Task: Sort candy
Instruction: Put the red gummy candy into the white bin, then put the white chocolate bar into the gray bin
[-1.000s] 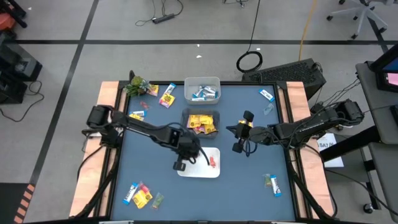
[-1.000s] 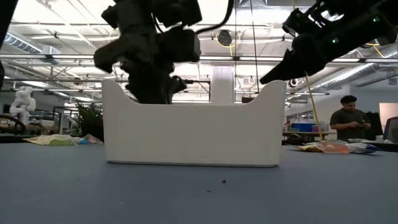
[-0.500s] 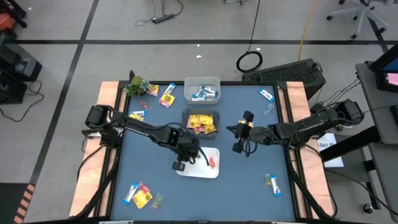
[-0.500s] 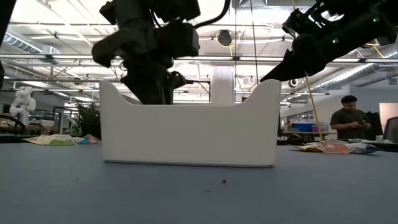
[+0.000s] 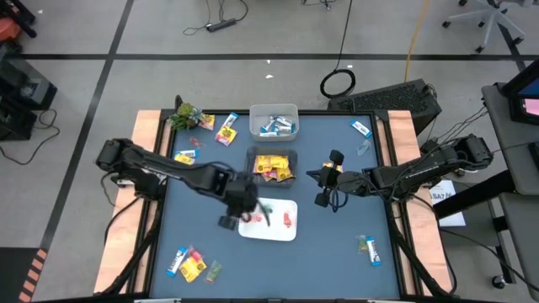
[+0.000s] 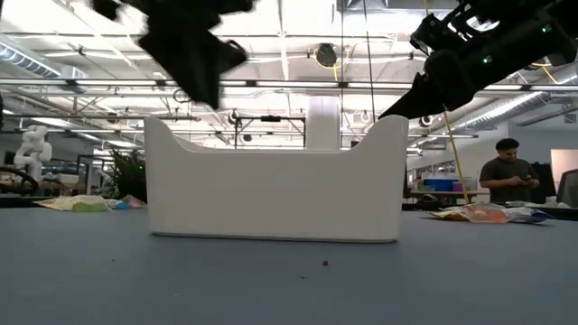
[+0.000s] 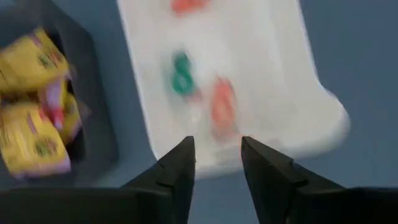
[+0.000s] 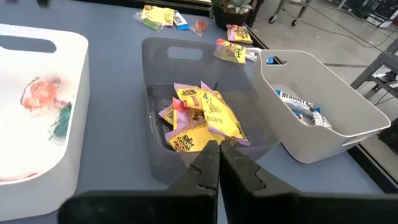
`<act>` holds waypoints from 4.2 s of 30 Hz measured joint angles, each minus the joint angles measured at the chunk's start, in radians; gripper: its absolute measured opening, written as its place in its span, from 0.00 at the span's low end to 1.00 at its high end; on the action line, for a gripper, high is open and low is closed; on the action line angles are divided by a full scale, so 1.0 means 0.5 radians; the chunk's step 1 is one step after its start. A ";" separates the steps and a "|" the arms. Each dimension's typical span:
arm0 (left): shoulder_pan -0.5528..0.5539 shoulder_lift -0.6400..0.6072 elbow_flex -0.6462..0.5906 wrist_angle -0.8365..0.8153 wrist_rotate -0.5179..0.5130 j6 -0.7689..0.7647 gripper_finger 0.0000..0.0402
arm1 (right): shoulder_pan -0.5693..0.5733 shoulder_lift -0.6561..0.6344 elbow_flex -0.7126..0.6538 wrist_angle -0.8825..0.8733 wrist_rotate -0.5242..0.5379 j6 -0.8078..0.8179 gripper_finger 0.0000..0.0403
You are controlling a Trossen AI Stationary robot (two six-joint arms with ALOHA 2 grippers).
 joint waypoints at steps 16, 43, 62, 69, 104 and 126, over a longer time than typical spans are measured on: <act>-0.741 -0.410 -0.459 -0.477 0.146 -1.314 0.08 | 0.000 0.000 0.000 -0.028 -0.001 0.016 0.00; -1.124 -0.081 -0.855 0.430 0.311 -1.357 0.47 | 0.000 0.000 0.000 -0.027 -0.001 0.017 0.00; -0.982 -0.154 -0.855 0.402 0.077 -0.920 0.02 | 0.000 0.000 -0.001 -0.029 -0.001 0.033 0.00; -0.618 -0.298 -0.799 0.518 -0.060 -0.695 0.01 | 0.000 0.000 -0.001 -0.028 -0.001 0.047 0.00; 0.134 0.208 -0.591 1.755 0.235 -0.417 0.00 | -0.002 0.001 -0.002 -0.008 0.001 -0.014 0.00; 0.149 0.217 -0.581 1.674 0.251 -0.398 0.32 | -0.003 0.000 -0.002 -0.001 0.000 -0.107 0.00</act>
